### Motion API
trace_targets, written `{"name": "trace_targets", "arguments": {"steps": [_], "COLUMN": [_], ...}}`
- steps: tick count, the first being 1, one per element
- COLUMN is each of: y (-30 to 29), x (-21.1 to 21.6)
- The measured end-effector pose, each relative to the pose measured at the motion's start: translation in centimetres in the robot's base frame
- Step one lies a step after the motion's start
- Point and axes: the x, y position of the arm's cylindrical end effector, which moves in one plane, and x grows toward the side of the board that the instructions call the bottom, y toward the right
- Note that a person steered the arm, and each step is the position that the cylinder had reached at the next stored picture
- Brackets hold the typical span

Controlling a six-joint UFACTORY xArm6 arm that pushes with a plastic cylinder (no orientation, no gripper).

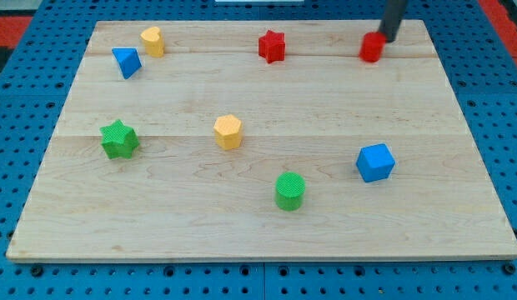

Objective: Place the blue cube diagonally to red circle

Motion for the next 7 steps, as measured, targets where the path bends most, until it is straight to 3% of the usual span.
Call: {"name": "trace_targets", "arguments": {"steps": [1,2,4,5,6,7], "y": [-7.8,-9.5,3.8,3.9,-1.3,-2.6], "x": [6.5,12.0,19.1,27.6,25.9,20.0]}}
